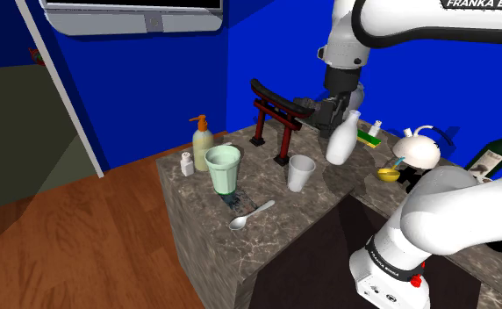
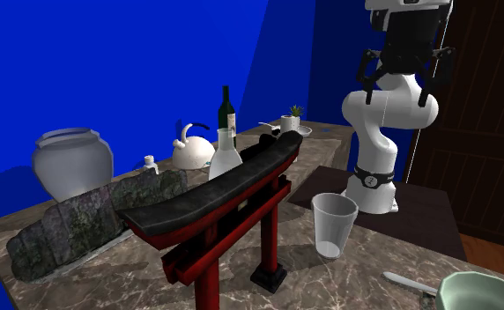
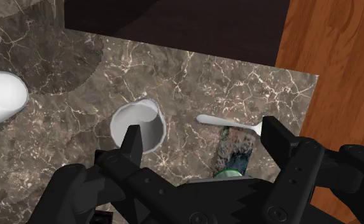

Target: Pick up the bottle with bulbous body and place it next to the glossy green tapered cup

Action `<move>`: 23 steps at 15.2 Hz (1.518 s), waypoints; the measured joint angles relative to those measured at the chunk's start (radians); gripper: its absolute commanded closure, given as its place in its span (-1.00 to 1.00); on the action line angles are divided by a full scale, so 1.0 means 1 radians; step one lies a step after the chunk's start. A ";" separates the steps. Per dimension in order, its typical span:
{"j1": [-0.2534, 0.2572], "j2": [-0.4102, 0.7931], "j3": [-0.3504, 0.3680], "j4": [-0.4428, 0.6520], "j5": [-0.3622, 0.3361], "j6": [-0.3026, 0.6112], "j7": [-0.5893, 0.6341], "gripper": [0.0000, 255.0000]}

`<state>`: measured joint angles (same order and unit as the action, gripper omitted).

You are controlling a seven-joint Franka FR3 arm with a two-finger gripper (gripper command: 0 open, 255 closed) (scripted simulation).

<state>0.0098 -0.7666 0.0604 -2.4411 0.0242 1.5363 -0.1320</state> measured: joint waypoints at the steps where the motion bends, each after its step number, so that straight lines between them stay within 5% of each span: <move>1: 0.000 0.000 0.000 0.000 0.000 0.000 0.000 -1.00; 13: -0.114 0.101 -0.228 -0.012 -0.169 0.155 -0.226 -1.00; 23: -0.178 0.317 -0.433 0.109 -0.236 0.302 -0.430 -1.00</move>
<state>-0.1680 -0.4498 -0.3721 -2.3318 -0.2120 1.8383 -0.5622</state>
